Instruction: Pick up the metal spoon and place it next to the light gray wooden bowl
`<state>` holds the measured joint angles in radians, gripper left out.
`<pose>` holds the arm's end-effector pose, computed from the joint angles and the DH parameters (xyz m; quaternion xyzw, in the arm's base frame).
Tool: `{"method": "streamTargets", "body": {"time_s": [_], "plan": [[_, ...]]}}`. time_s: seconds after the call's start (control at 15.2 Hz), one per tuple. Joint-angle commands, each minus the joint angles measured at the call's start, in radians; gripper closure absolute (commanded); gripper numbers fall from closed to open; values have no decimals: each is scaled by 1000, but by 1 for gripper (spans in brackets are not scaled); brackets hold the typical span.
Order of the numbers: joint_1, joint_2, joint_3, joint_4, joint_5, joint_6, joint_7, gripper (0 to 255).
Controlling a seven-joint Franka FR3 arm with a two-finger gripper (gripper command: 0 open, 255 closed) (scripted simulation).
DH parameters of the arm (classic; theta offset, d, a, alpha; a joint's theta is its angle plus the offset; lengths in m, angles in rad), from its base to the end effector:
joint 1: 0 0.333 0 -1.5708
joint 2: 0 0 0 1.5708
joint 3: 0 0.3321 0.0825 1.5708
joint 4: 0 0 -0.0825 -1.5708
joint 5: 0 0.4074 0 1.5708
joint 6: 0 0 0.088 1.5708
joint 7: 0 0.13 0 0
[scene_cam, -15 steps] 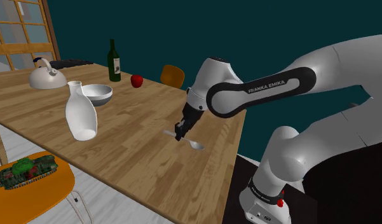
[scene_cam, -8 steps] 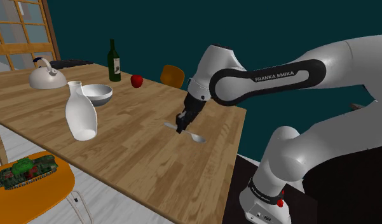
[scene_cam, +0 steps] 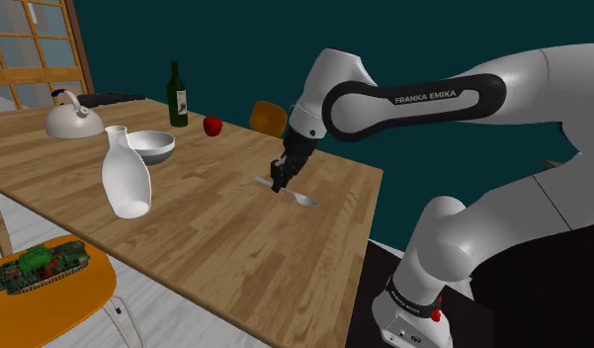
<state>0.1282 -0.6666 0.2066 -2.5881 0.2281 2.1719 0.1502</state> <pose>0.3646 0.1417 0.4729 -0.9915 -0.0250 -0.1107 0.0638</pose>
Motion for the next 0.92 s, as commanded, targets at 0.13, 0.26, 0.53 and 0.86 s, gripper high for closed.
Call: {"method": "streamTargets", "body": {"time_s": [0.13, 0.26, 0.53, 0.86], "plan": [[-34, 152, -17, 109, -25, 38, -31, 255], [-49, 232, -25, 173, -39, 52, -45, 255], [-75, 387, -40, 313, -65, 64, -67, 255], [-99, 577, -55, 512, -97, 51, -86, 255]]}}
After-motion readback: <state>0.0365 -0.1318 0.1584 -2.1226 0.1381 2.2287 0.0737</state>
